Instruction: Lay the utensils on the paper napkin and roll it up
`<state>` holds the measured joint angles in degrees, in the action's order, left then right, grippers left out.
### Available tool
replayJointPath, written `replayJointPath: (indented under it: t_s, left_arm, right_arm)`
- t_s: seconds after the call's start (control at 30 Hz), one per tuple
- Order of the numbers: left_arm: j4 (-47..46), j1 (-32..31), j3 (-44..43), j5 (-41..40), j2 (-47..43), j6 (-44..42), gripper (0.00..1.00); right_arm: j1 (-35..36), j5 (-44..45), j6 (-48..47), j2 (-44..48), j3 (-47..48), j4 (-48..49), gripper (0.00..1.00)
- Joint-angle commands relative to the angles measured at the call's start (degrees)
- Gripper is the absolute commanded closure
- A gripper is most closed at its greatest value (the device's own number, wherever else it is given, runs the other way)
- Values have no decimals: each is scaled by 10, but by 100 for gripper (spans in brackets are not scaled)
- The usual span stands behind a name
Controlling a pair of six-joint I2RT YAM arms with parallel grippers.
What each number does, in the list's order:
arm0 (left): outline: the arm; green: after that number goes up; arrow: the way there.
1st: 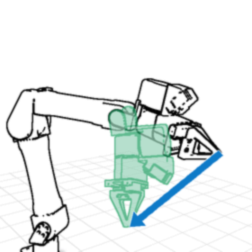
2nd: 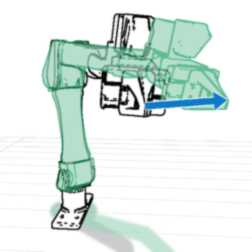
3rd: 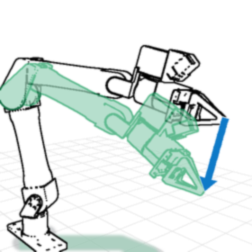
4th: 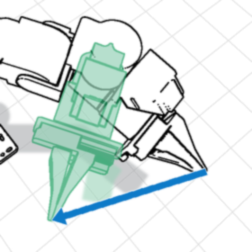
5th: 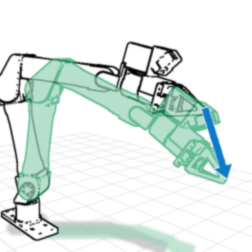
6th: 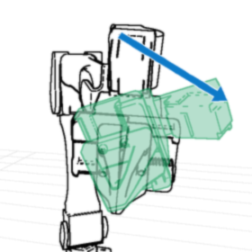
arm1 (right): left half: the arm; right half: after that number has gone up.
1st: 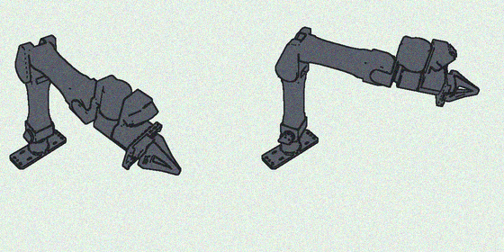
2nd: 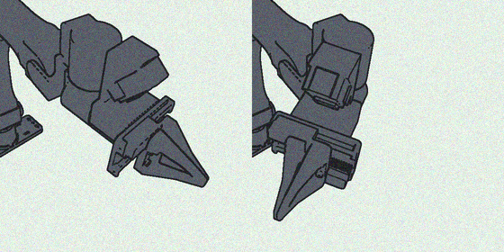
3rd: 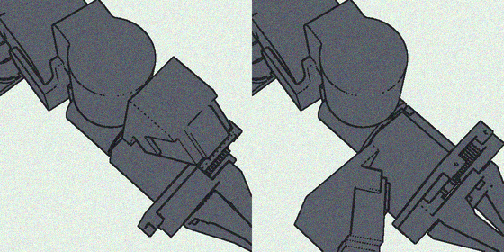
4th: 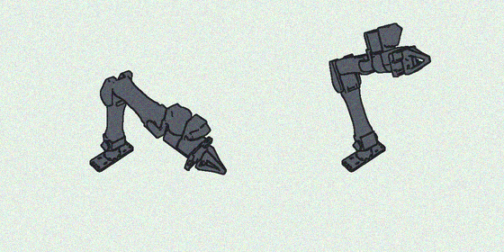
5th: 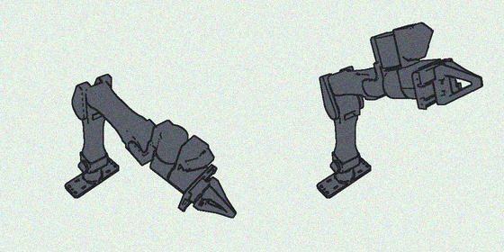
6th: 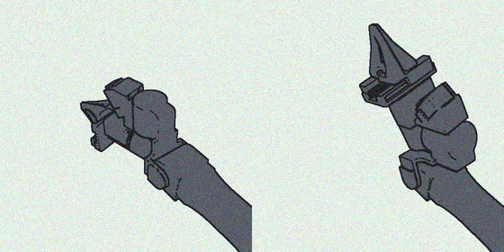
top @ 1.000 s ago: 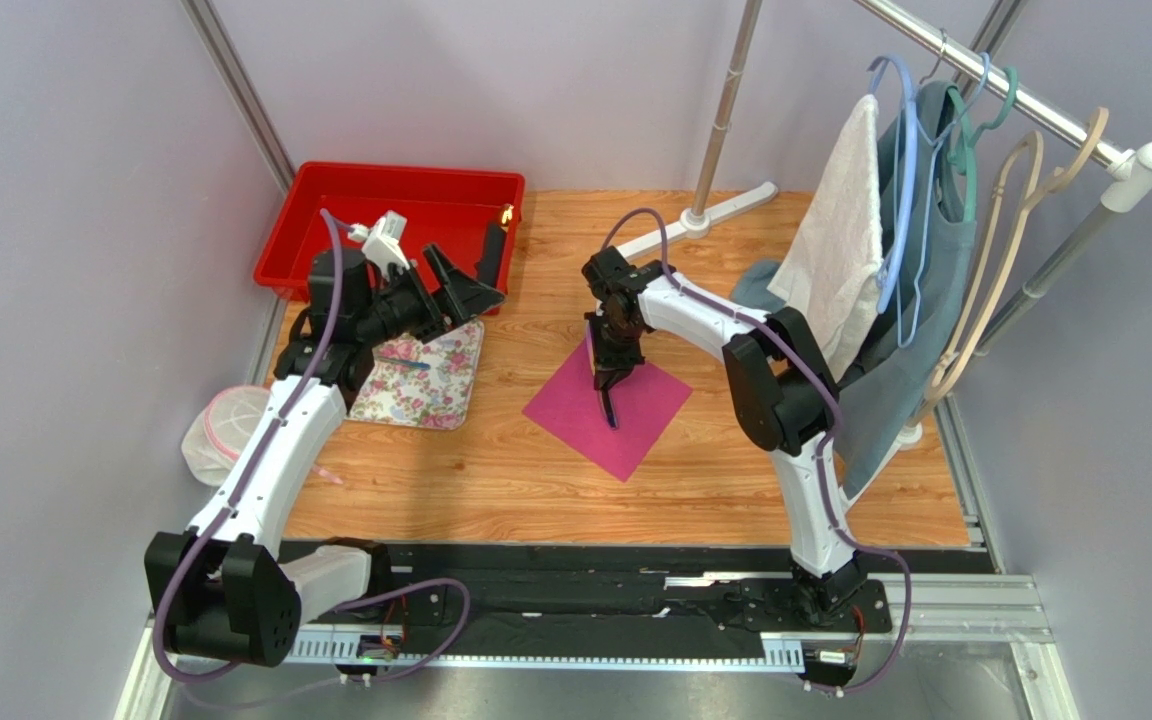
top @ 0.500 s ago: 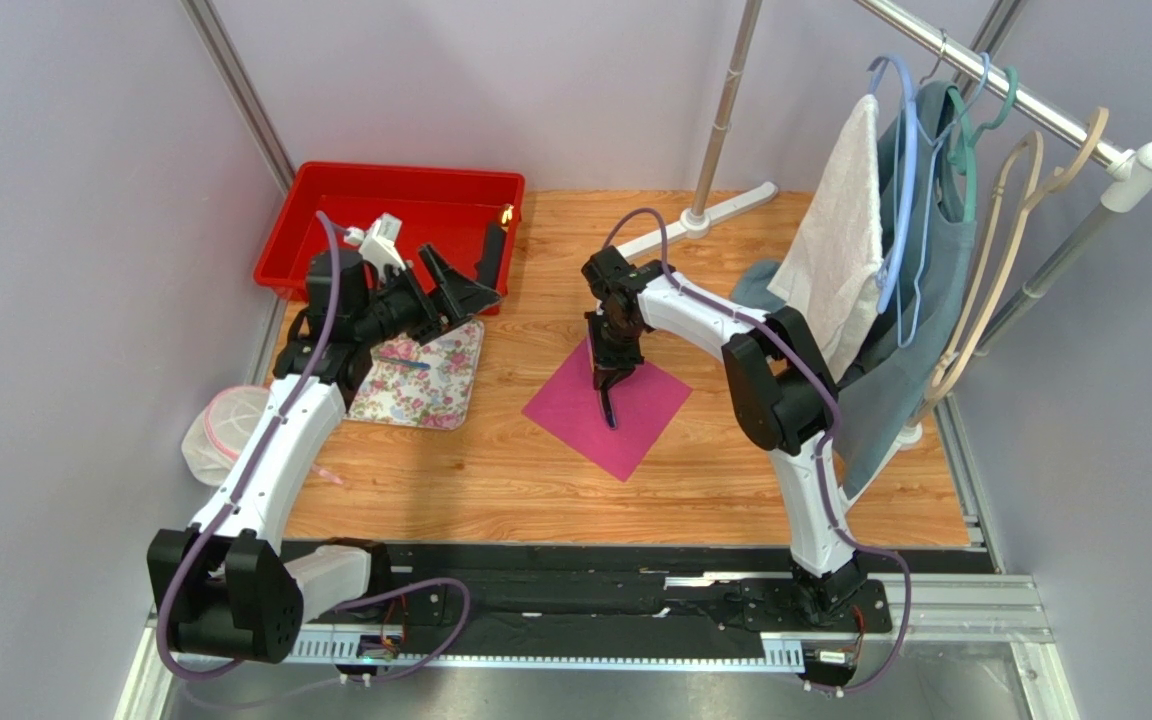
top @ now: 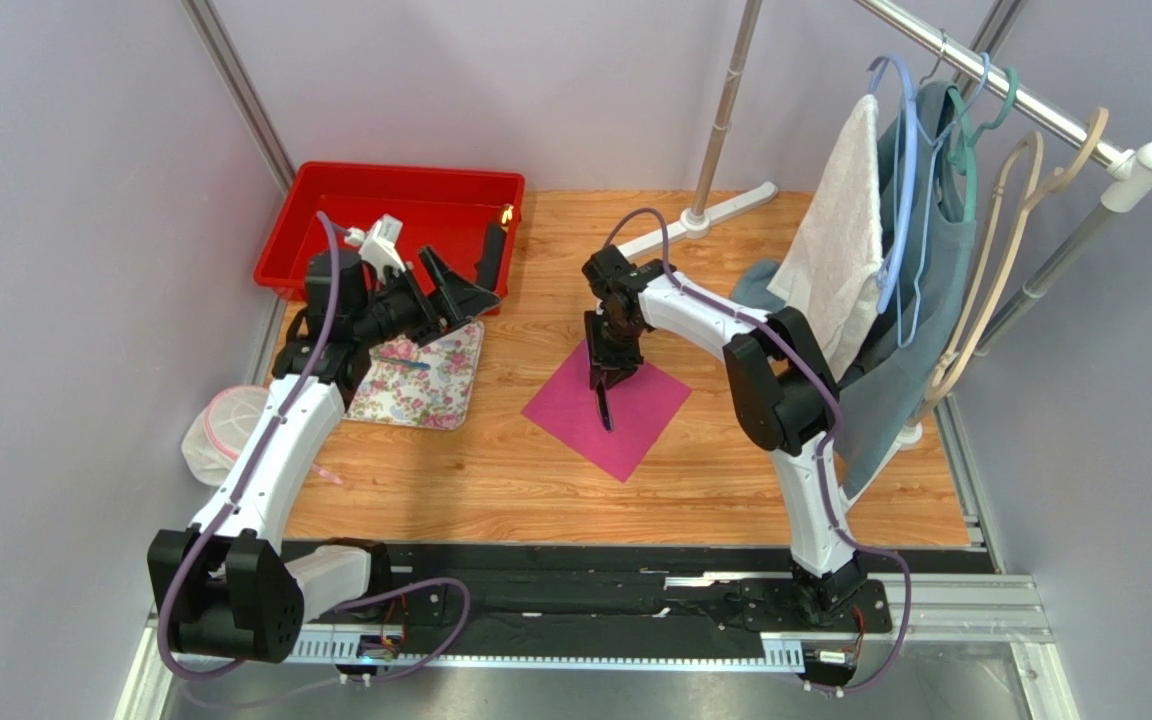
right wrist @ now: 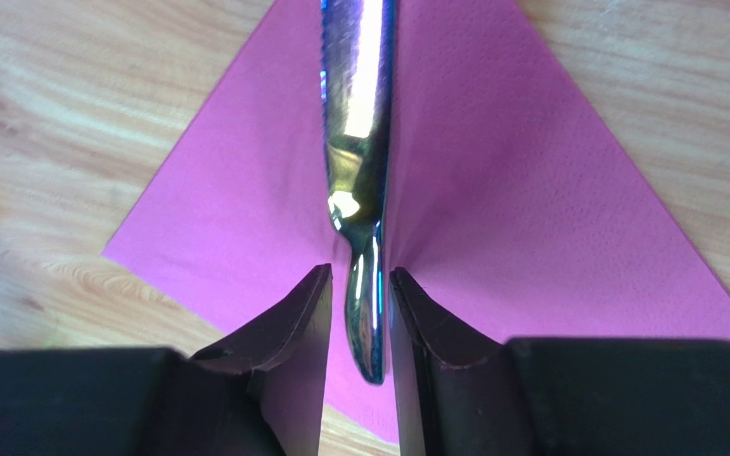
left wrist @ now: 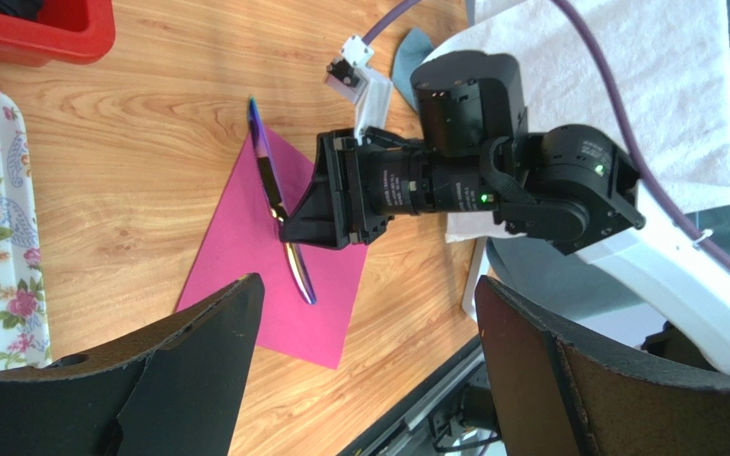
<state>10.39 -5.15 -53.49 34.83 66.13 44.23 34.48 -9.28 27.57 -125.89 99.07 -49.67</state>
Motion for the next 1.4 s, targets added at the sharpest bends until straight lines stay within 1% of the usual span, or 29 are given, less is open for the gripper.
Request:
replayJointPath:
  t_s: [0.0, 0.03, 0.07, 0.1, 0.13, 0.17, 0.23, 0.27, 0.33, 0.37, 0.43, 0.47, 0.53, 0.57, 0.63, 0.67, 0.73, 0.77, 0.83, 0.87, 0.9, 0.93, 1.0, 1.03, 1.1, 1.13, 1.17, 1.23, 1.37]
  left_arm:
    - [31, 3, -16, 31, -12, -66, 10]
    - [62, 4, -30, 31, -13, -87, 10]
    - [77, 7, -39, 36, -14, -134, 9]
    - [93, 9, -46, 42, -13, -162, 9]
    - [134, 12, -67, 45, -8, -191, 8]
    - [161, 18, -80, 52, -3, -258, 8]
    - [221, 28, -112, 60, 12, -324, 7]
    - [238, 40, -120, 66, 15, -388, 7]
    - [292, 48, -146, 63, 30, -460, 7]
    - [308, 68, -154, 61, 35, -527, 7]
    - [347, 82, -177, 48, 51, -593, 7]
    - [356, 97, -184, 31, 58, -645, 6]
    - [406, 113, -218, 35, 86, -715, 5]
    - [414, 127, -226, 27, 95, -767, 4]
    - [443, 138, -244, 19, 122, -823, 4]
    - [453, 140, -247, 10, 129, -884, 4]
    - [459, 141, -241, -5, 144, -932, 4]
    - [464, 144, -236, -8, 147, -988, 4]
    - [461, 143, -217, -15, 161, -1042, 10]
    - [452, 144, -210, -27, 167, -1071, 14]
    - [446, 146, -203, -27, 173, -1087, 15]
    - [438, 150, -189, -18, 182, -1104, 15]
    - [436, 171, -176, 29, 191, -1158, 16]
    - [435, 176, -167, 38, 200, -1196, 16]
    - [437, 179, -164, 38, 215, -1233, 18]
    - [448, 180, -166, 34, 234, -1279, 19]
    - [452, 180, -166, 31, 244, -1296, 22]
    - [461, 180, -172, 27, 271, -1338, 23]
    - [440, 179, -180, -10, 315, -1377, 28]
  right_arm:
    - [-4, -13, -25, 79, 16, 13, 68]
    - [-11, -13, -37, 90, -3, 19, 68]
    - [-14, -14, -43, 111, -12, 34, 68]
    - [-19, -14, -51, 118, -25, 40, 68]
    - [-27, -15, -56, 124, -34, 51, 68]
    - [-32, -17, -66, 128, -51, 54, 68]
    - [-46, -32, -69, 124, -62, 58, 69]
    - [-50, -38, -71, 117, -74, 61, 69]
    - [-59, -49, -73, 108, -81, 66, 71]
    - [-61, -49, -73, 103, -83, 68, 71]
    - [-66, -48, -74, 92, -88, 71, 72]
    - [-68, -48, -72, 89, -90, 73, 72]
    - [-71, -44, -73, 83, -96, 74, 73]
    - [-73, -43, -71, 82, -99, 75, 73]
    - [-78, -45, -67, 81, -108, 74, 73]
    - [-79, -45, -66, 82, -113, 75, 74]
    - [-84, -50, -64, 82, -127, 75, 74]
    - [-84, -50, -64, 81, -131, 76, 74]
    - [-85, -58, -62, 82, -147, 77, 74]
    - [-86, -60, -60, 80, -153, 79, 74]
    - [-85, -65, -60, 80, -157, 80, 74]
    - [-85, -70, -60, 78, -162, 81, 75]
    - [-85, -71, -58, 79, -170, 80, 75]
    - [-84, -72, -57, 82, -172, 79, 74]
    - [-85, -78, -54, 90, -176, 79, 74]
    - [-85, -78, -54, 93, -174, 78, 74]
    - [-85, -78, -54, 94, -172, 77, 74]
    - [-86, -73, -60, 99, -158, 77, 74]
    - [-86, -66, -69, 100, -130, 79, 72]
